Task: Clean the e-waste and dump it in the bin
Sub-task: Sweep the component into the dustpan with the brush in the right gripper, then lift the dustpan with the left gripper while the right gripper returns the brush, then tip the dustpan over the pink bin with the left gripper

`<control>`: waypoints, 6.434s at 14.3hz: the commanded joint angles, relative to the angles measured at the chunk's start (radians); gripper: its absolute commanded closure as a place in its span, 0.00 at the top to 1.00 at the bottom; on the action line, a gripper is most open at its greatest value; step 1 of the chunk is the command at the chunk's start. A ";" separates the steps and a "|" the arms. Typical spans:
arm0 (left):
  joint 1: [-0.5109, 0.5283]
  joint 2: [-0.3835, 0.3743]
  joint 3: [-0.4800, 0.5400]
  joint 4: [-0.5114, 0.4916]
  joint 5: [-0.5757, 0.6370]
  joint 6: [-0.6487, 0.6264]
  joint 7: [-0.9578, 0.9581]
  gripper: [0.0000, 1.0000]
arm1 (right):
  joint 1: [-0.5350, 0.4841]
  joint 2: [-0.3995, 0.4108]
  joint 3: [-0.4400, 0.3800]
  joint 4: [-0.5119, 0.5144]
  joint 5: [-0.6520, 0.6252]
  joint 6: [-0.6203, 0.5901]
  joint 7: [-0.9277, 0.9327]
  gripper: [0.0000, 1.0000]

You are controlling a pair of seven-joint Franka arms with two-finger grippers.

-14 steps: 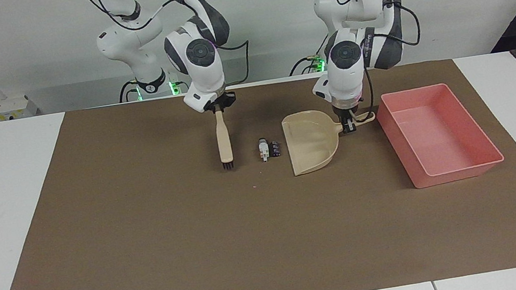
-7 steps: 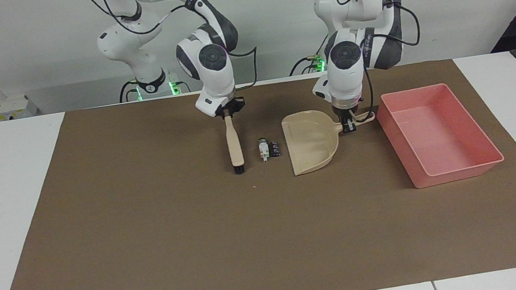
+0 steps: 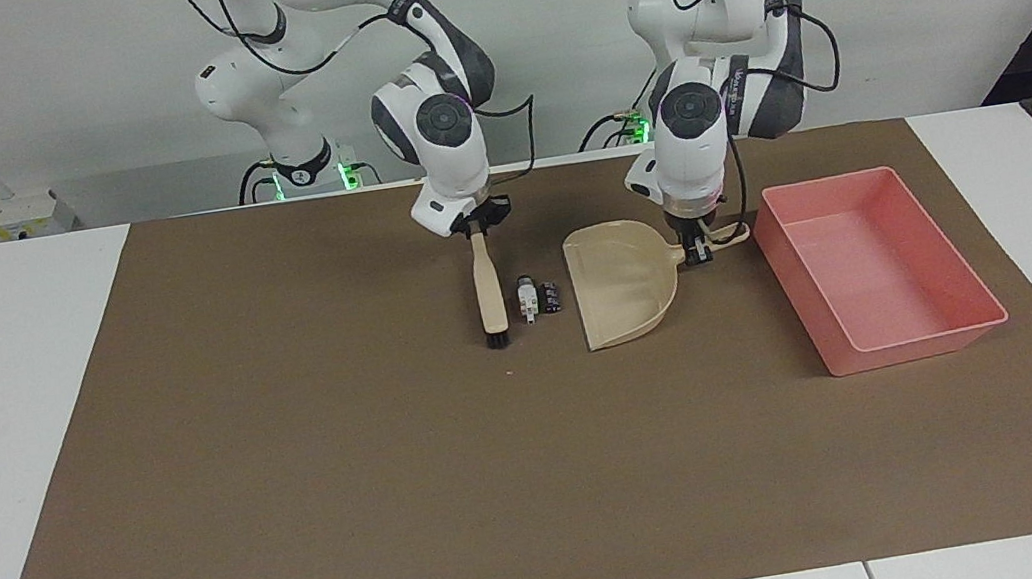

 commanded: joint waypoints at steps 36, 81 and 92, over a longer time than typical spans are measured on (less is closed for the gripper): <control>0.010 -0.004 0.007 -0.011 0.024 0.016 0.033 0.00 | 0.154 0.233 -0.002 0.308 0.100 0.018 0.237 0.00; 0.678 0.176 0.046 0.624 0.180 -0.251 0.577 0.00 | -0.831 -0.165 -0.003 -0.122 -0.337 -0.190 -0.668 0.00; 0.541 0.176 0.046 0.590 0.398 -0.332 0.470 0.00 | -0.837 -0.160 -0.003 -0.154 -0.336 -0.162 -0.665 0.00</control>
